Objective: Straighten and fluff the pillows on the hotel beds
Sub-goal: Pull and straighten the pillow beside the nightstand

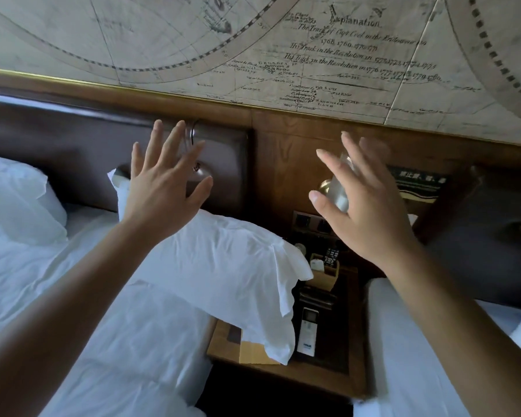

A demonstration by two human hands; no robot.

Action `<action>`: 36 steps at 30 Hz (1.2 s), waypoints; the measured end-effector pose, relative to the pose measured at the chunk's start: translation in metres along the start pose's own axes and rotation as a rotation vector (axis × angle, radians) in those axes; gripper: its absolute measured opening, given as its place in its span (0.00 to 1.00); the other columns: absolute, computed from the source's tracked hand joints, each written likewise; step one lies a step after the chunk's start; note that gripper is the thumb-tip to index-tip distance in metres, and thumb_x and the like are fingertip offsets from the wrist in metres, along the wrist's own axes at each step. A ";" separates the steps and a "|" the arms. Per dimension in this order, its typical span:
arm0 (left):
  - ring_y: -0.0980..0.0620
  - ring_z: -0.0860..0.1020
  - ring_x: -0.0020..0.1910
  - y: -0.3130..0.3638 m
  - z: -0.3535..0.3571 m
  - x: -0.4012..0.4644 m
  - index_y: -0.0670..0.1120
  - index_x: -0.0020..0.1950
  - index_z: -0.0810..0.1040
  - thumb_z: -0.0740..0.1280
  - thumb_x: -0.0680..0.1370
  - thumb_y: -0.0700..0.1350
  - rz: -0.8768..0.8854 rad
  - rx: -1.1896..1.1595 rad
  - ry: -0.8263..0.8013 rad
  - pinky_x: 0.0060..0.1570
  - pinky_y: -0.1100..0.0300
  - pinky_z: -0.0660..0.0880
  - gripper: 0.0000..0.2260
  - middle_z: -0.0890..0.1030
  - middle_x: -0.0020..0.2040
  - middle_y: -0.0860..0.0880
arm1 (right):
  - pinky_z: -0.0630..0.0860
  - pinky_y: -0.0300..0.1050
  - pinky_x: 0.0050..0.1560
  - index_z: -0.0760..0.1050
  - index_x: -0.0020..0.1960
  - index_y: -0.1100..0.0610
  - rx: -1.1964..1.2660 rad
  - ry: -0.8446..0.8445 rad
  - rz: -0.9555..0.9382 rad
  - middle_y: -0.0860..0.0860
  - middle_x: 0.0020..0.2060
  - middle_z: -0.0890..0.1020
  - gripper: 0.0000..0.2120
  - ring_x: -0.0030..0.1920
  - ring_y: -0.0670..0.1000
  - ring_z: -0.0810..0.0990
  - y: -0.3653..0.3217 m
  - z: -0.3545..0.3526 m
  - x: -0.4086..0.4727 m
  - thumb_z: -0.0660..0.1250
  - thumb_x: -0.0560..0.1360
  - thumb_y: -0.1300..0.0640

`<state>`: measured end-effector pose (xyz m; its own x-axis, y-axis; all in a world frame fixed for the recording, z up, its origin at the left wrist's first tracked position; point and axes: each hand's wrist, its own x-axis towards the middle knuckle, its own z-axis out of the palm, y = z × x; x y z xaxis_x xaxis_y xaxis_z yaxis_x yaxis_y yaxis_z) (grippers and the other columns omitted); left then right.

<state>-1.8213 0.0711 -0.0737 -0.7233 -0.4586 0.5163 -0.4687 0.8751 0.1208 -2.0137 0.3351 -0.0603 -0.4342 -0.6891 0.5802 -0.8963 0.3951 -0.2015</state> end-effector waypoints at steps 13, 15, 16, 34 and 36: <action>0.42 0.45 0.84 -0.078 0.080 0.030 0.53 0.82 0.59 0.59 0.83 0.61 -0.163 0.052 -0.071 0.79 0.36 0.49 0.29 0.50 0.85 0.48 | 0.57 0.61 0.79 0.61 0.80 0.48 0.105 -0.164 0.027 0.51 0.83 0.55 0.31 0.83 0.56 0.50 0.017 0.098 0.067 0.61 0.80 0.40; 0.42 0.45 0.84 -0.089 0.096 0.036 0.52 0.82 0.60 0.59 0.83 0.60 -0.158 0.039 -0.081 0.79 0.36 0.49 0.29 0.51 0.85 0.48 | 0.57 0.61 0.79 0.61 0.81 0.48 0.119 -0.176 0.039 0.51 0.83 0.55 0.31 0.83 0.55 0.50 0.017 0.111 0.071 0.61 0.80 0.40; 0.42 0.45 0.84 -0.102 0.112 0.045 0.52 0.82 0.60 0.60 0.83 0.60 -0.143 0.007 -0.115 0.79 0.36 0.49 0.29 0.51 0.85 0.47 | 0.57 0.61 0.79 0.61 0.80 0.48 0.109 -0.183 0.061 0.51 0.83 0.56 0.31 0.83 0.55 0.50 0.015 0.128 0.076 0.61 0.80 0.40; 0.39 0.50 0.83 -0.132 0.282 0.079 0.48 0.76 0.71 0.53 0.80 0.65 0.136 -0.117 -0.477 0.77 0.31 0.53 0.31 0.60 0.83 0.45 | 0.56 0.61 0.79 0.55 0.82 0.47 0.077 -0.493 0.400 0.54 0.83 0.54 0.36 0.82 0.57 0.51 0.026 0.261 0.054 0.64 0.79 0.38; 0.39 0.50 0.83 -0.131 0.295 0.067 0.49 0.77 0.70 0.52 0.81 0.65 0.117 -0.105 -0.548 0.76 0.30 0.51 0.30 0.61 0.82 0.46 | 0.59 0.63 0.78 0.51 0.83 0.46 0.135 -0.530 0.413 0.54 0.83 0.54 0.40 0.82 0.57 0.52 0.023 0.281 0.047 0.64 0.78 0.36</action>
<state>-1.9580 -0.1201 -0.3051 -0.9378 -0.3465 0.0193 -0.3371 0.9226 0.1874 -2.0800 0.1412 -0.2592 -0.6974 -0.7163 -0.0235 -0.6361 0.6338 -0.4401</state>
